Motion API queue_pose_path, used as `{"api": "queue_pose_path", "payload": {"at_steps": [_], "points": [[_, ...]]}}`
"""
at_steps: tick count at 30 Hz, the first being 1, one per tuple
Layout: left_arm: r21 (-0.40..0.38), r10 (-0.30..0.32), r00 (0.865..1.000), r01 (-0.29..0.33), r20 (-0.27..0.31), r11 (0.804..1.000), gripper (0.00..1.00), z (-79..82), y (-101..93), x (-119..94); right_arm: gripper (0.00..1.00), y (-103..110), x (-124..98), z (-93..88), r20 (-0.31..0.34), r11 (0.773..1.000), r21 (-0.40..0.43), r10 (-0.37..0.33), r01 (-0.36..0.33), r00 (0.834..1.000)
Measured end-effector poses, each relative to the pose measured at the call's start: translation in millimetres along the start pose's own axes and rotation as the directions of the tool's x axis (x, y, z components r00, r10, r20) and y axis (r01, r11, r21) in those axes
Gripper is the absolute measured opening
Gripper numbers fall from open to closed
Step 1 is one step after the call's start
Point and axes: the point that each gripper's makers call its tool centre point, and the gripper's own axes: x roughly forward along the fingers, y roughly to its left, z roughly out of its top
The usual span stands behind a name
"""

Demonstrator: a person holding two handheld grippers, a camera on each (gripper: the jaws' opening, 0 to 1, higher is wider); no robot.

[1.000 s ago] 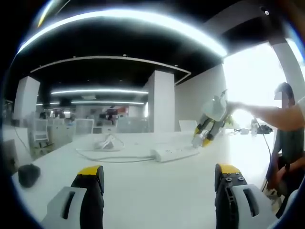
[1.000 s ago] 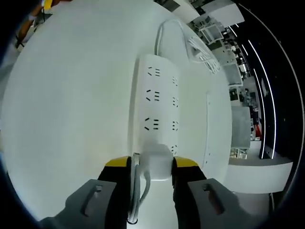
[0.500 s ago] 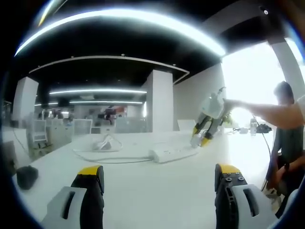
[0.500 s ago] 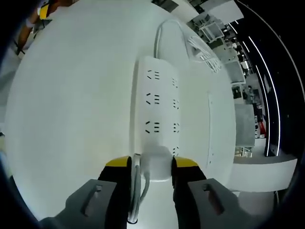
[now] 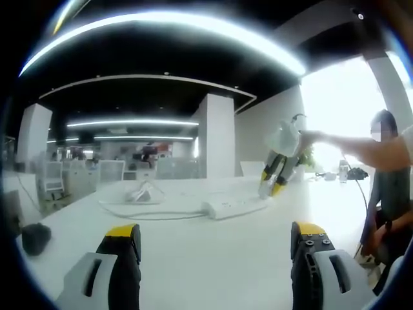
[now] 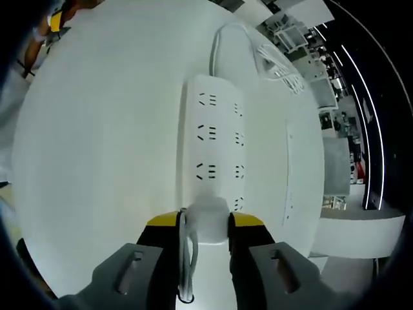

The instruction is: Straighten the power strip on the desk, plug the charger into it

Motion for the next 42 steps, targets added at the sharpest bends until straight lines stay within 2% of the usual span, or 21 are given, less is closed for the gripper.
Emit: {"api": "queue_pose_path", "payload": {"at_steps": [2,8,13,16,20,21,22,23,28,34,42], "points": [[0.0,0.001,1.0,-0.001,-0.001,1.0,0.99,-0.2,0.8,0.4,0.25,-0.5,-0.3,-0.5,0.001,1.0,0.007,0.014,-0.014,1.0],[0.003,-0.002,1.0,0.002,0.0,1.0,0.99,1.2,0.2,2.4,0.25,-3.2,0.8,-3.2,-0.008,0.988,0.106,0.112,-0.111,0.994],[0.003,-0.003,1.0,0.003,-0.002,1.0,0.99,0.9,-1.0,5.5,0.24,-3.7,2.7,-5.3,-0.039,0.982,0.111,0.155,-0.15,0.987],[0.003,-0.01,1.0,0.01,-0.003,1.0,0.99,0.5,-3.6,9.8,0.24,-1.5,3.6,-5.2,-0.076,0.984,0.087,0.161,-0.155,0.984],[0.004,-0.025,1.0,0.025,-0.01,1.0,0.99,-1.3,-8.6,16.7,0.24,-3.2,5.9,-6.0,-0.128,0.981,0.094,0.182,-0.171,0.975],[0.004,-0.029,1.0,0.029,-0.012,1.0,0.99,-1.7,-9.7,18.1,0.24,-4.7,9.7,-0.8,-0.111,0.983,0.069,0.178,-0.172,0.978],[0.004,-0.033,0.999,0.033,-0.015,0.999,0.99,-2.0,-10.9,18.9,0.24,-3.0,8.7,-6.9,-0.161,0.978,0.117,0.188,-0.171,0.969],[0.005,-0.036,0.999,0.036,-0.015,0.999,0.99,-2.1,-11.5,19.1,0.24,-3.8,9.5,-5.1,-0.159,0.978,0.104,0.198,-0.183,0.967],[0.008,-0.032,0.999,0.032,-0.016,0.999,0.99,-0.1,-9.9,19.0,0.25,-5.9,12.0,-7.3,-0.183,0.976,0.114,0.204,-0.185,0.962],[0.018,-0.033,0.999,0.033,-0.003,0.999,0.99,5.2,-11.5,17.5,0.25,-6.4,13.2,-10.2,-0.138,0.972,0.137,0.208,-0.19,0.968],[0.016,-0.034,0.999,0.034,0.011,0.999,0.99,8.9,-15.9,11.7,0.25,-3.8,18.0,-11.9,-0.205,0.983,0.09,0.177,-0.162,0.963]]}}
